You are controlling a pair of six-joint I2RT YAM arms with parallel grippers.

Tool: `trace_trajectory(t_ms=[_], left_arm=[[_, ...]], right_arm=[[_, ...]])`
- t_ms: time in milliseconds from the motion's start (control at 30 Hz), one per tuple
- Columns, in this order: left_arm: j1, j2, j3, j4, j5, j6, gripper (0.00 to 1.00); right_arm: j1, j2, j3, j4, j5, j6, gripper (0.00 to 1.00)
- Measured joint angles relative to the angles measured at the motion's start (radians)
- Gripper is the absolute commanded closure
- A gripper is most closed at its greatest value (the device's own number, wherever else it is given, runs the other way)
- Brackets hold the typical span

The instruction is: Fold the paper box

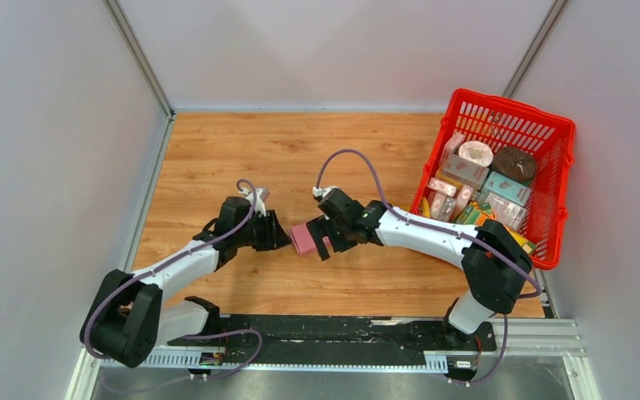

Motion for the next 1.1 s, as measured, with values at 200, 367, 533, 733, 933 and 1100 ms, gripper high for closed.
trace_trajectory(t_ms=[200,367,533,733,933,1100], left_arm=[[-0.031,0.122,-0.079,0.138,0.020,-0.133,0.49],[-0.037,0.252,-0.080,0.341,0.034,-0.262,0.49],[-0.038,0.315,-0.082,0.442,0.027,-0.332,0.53],[-0.037,0.342,-0.068,0.451,-0.007,-0.356,0.65],[0.021,0.435,0.063,0.407,-0.028,-0.360,0.67],[0.095,0.543,0.267,0.318,-0.066,-0.353,0.67]], right_arm=[[-0.122,0.057,0.051,0.003,-0.104,-0.056,0.10],[-0.185,0.140,0.097,0.029,-0.214,-0.073,0.14],[-0.262,0.213,0.097,0.098,-0.365,-0.061,0.31],[-0.328,0.282,0.126,0.130,-0.442,-0.032,0.44],[-0.334,0.328,0.232,0.106,-0.360,-0.004,0.46],[-0.337,0.406,0.413,0.066,-0.277,0.024,0.42]])
